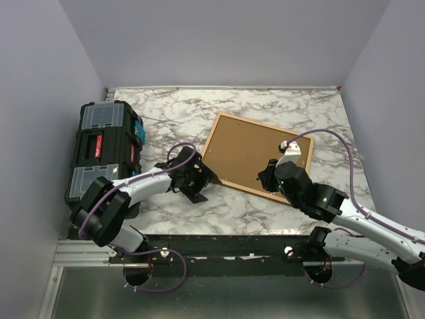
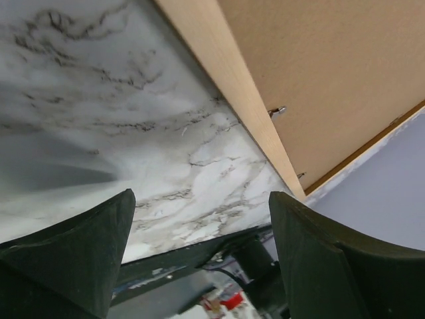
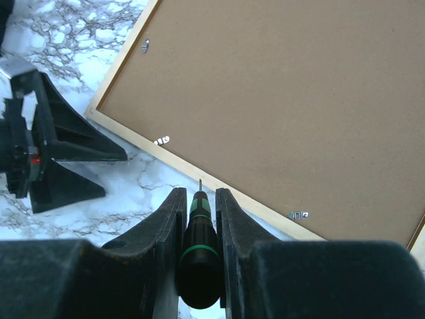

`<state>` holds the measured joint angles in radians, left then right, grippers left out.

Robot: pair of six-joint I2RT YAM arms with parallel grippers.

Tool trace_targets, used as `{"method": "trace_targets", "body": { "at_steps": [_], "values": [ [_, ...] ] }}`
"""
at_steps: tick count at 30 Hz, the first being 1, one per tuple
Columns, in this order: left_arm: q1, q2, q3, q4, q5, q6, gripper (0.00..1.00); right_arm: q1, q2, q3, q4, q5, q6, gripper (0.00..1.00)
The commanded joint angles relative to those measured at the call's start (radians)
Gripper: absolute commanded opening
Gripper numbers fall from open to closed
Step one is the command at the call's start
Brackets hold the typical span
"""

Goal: Take the photo out of the frame

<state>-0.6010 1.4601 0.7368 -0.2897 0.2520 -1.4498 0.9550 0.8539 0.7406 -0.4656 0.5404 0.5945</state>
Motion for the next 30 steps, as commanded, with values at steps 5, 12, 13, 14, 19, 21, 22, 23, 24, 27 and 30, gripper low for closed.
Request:
{"method": "trace_targets", "body": {
  "at_steps": [5,12,13,14,19,21,22,23,24,27,30],
  "values": [
    [-0.044,0.116,0.069,-0.002,-0.056,-0.392,0.81,-0.001,-0.043,-0.009,-0.013,0.019,0.014,0.0],
    [-0.046,0.269,0.166,-0.039,-0.065,-0.466,0.71,-0.001,-0.054,-0.015,-0.01,0.02,0.015,0.0],
    [-0.049,0.286,0.183,-0.06,-0.071,-0.467,0.69,-0.001,-0.052,-0.013,-0.013,0.02,0.015,0.0],
    [-0.051,0.3,0.201,-0.085,-0.086,-0.468,0.67,-0.001,-0.054,-0.014,-0.014,0.02,0.015,0.0],
    [-0.066,0.334,0.216,-0.139,-0.121,-0.458,0.53,-0.001,-0.062,-0.011,-0.018,0.021,0.011,0.0],
    [-0.068,0.339,0.208,-0.14,-0.132,-0.44,0.42,-0.001,-0.063,-0.012,-0.017,0.02,0.011,0.0],
    [-0.066,0.341,0.212,-0.151,-0.143,-0.417,0.36,-0.001,-0.063,-0.012,-0.016,0.02,0.012,0.0],
    [-0.066,0.342,0.22,-0.172,-0.159,-0.397,0.31,-0.001,-0.061,-0.012,-0.015,0.019,0.011,0.0],
    [-0.066,0.339,0.229,-0.193,-0.182,-0.372,0.28,-0.001,-0.06,-0.012,-0.015,0.019,0.01,0.0],
    [-0.065,0.312,0.268,-0.251,-0.296,-0.269,0.23,-0.001,-0.054,-0.009,-0.013,0.014,0.006,0.0],
    [-0.035,0.317,0.346,-0.314,-0.365,-0.104,0.2,-0.001,-0.041,-0.013,-0.005,0.001,-0.003,0.0]
  ]
}}
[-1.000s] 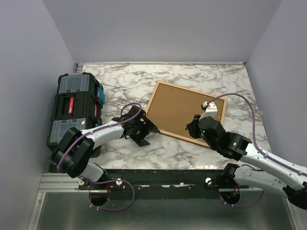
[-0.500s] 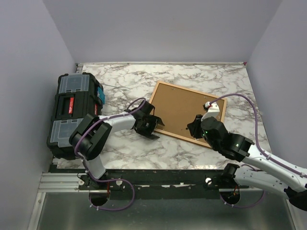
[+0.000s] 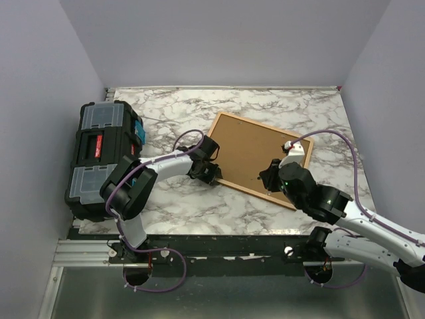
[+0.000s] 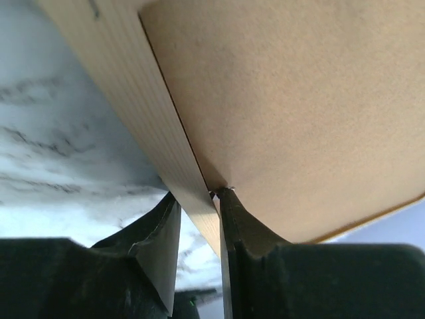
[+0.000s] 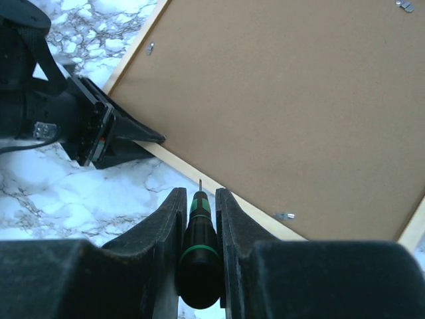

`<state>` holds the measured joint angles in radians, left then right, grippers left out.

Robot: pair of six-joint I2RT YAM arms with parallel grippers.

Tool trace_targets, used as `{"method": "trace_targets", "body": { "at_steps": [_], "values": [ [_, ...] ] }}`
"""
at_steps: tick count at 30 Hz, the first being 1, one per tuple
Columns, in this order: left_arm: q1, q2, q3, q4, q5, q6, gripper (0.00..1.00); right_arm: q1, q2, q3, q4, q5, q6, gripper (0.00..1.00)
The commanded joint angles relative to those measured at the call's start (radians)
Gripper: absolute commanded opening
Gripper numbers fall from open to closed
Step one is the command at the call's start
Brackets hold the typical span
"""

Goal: Take the photo out of the frame

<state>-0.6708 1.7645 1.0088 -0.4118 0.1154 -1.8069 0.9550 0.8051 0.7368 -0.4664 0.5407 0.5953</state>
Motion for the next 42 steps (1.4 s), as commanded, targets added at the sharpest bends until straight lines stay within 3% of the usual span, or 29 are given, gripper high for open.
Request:
{"method": "trace_targets", "body": {
  "at_steps": [1,6,14,19,23,27,36,39,42],
  "values": [
    [0.051,0.027,0.112,-0.213,-0.233,0.34,0.2,-0.001,0.017,-0.012,0.0,-0.006,-0.007,0.0],
    [0.121,0.13,0.295,-0.293,-0.214,0.706,0.0,-0.001,0.072,-0.028,0.044,-0.052,-0.03,0.0],
    [0.168,0.186,0.388,-0.259,-0.128,1.151,0.0,0.0,0.159,-0.042,0.153,-0.123,-0.045,0.0],
    [0.18,0.198,0.415,-0.231,-0.07,1.335,0.0,-0.001,0.212,-0.036,0.199,-0.153,-0.045,0.0],
    [0.187,0.222,0.463,-0.249,-0.088,1.394,0.0,-0.001,0.234,-0.049,0.233,-0.164,-0.038,0.0],
    [0.214,0.271,0.52,-0.237,0.034,1.373,0.0,-0.001,0.26,-0.053,0.27,-0.159,-0.038,0.0],
    [0.227,0.355,0.662,-0.263,0.092,1.364,0.0,0.0,0.351,-0.011,0.314,-0.153,-0.018,0.0],
    [0.236,0.34,0.651,-0.233,0.119,1.355,0.15,-0.001,0.382,0.004,0.333,-0.159,-0.02,0.0],
    [0.246,0.319,0.648,-0.232,0.143,1.34,0.41,-0.001,0.428,0.03,0.349,-0.179,-0.021,0.0]
  ]
}}
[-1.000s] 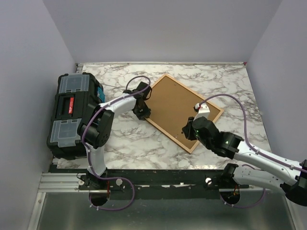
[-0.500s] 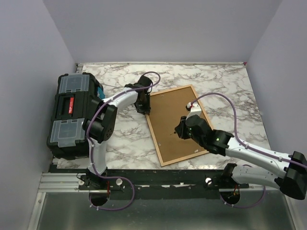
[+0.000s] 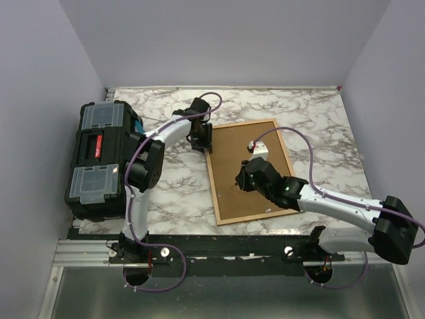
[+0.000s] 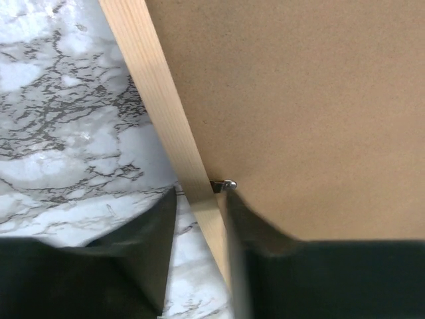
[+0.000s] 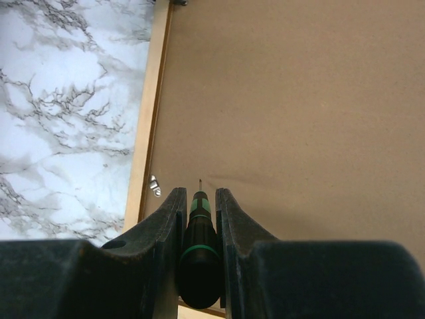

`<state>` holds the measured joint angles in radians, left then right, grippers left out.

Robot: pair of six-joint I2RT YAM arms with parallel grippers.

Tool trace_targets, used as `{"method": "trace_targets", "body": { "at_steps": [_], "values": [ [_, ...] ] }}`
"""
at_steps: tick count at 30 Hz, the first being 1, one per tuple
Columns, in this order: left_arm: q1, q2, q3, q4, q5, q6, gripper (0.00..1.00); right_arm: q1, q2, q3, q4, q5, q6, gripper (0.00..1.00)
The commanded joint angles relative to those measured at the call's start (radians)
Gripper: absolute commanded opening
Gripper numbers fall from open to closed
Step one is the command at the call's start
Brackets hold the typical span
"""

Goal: Take the photo out of the frame

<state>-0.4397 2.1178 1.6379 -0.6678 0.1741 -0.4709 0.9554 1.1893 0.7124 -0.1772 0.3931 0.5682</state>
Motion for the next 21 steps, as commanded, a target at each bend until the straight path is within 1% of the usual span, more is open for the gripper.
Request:
{"method": "trace_targets", "body": {
  "at_steps": [1,2,4,8,10,11,15,21],
  "values": [
    [0.017,-0.051,0.0,0.033,0.092,-0.002,0.46,-0.001,0.06,0.064,0.062,-0.039,0.004,0.0],
    [0.018,-0.08,-0.021,0.049,0.096,-0.01,0.52,-0.001,0.073,0.076,0.065,-0.048,0.005,0.0],
    [0.019,-0.141,-0.08,0.075,0.098,-0.026,0.59,-0.001,0.096,0.092,0.064,-0.068,0.008,0.0],
    [0.022,-0.304,-0.242,0.158,0.131,-0.074,0.66,0.004,0.117,0.1,0.074,-0.07,0.018,0.0],
    [0.021,-0.376,-0.341,0.211,0.177,-0.11,0.66,0.008,0.125,0.104,0.075,-0.074,0.025,0.0],
    [0.021,-0.408,-0.396,0.238,0.199,-0.131,0.64,0.01,0.129,0.107,0.077,-0.079,0.026,0.0],
    [0.021,-0.532,-0.617,0.377,0.25,-0.215,0.64,0.037,0.143,0.112,0.074,-0.065,0.031,0.0],
    [0.005,-0.58,-0.808,0.533,0.33,-0.307,0.63,0.05,0.167,0.134,0.062,-0.017,0.008,0.0]
  ]
}}
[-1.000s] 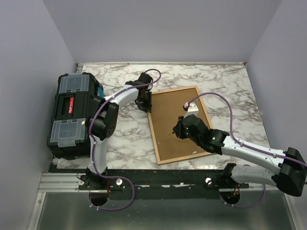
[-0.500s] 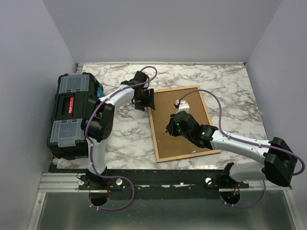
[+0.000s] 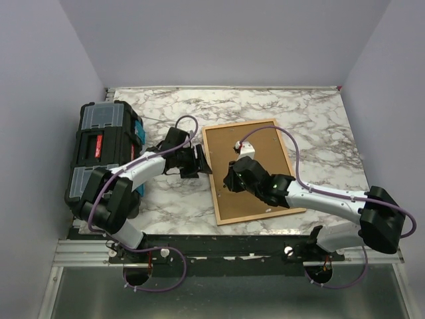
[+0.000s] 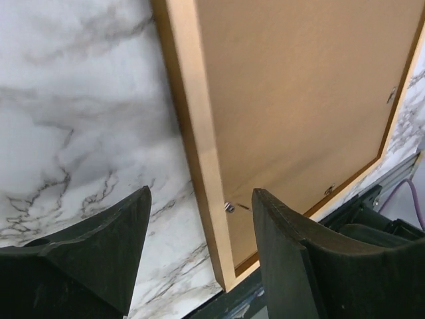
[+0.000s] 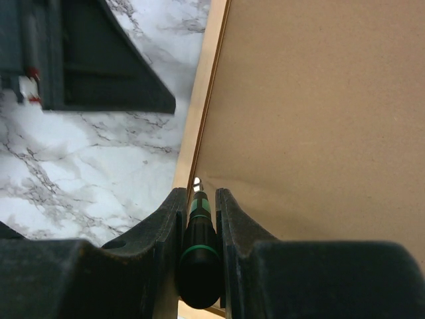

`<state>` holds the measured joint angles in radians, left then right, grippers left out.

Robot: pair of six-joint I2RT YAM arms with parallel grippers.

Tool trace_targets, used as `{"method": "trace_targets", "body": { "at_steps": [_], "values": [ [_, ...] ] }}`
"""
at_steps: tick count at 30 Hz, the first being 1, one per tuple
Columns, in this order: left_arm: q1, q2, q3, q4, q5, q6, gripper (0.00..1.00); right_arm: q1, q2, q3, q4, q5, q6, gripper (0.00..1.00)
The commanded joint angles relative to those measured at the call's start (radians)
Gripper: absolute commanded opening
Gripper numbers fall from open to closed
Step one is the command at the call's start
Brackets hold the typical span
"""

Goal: Take the photo out of the frame

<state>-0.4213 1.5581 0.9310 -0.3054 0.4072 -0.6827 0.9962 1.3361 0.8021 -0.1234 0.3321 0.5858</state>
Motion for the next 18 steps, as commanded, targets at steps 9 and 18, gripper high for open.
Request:
{"method": "trace_targets", "body": {
  "at_steps": [9,18],
  "values": [
    [-0.076,-0.031,-0.242,0.3,0.071,-0.191,0.49,0.019,0.037,0.077,-0.011,0.039,-0.02,0.0],
    [-0.106,0.001,-0.222,0.295,-0.031,-0.205,0.52,0.115,0.035,0.093,-0.107,0.128,0.005,0.0]
  ]
}}
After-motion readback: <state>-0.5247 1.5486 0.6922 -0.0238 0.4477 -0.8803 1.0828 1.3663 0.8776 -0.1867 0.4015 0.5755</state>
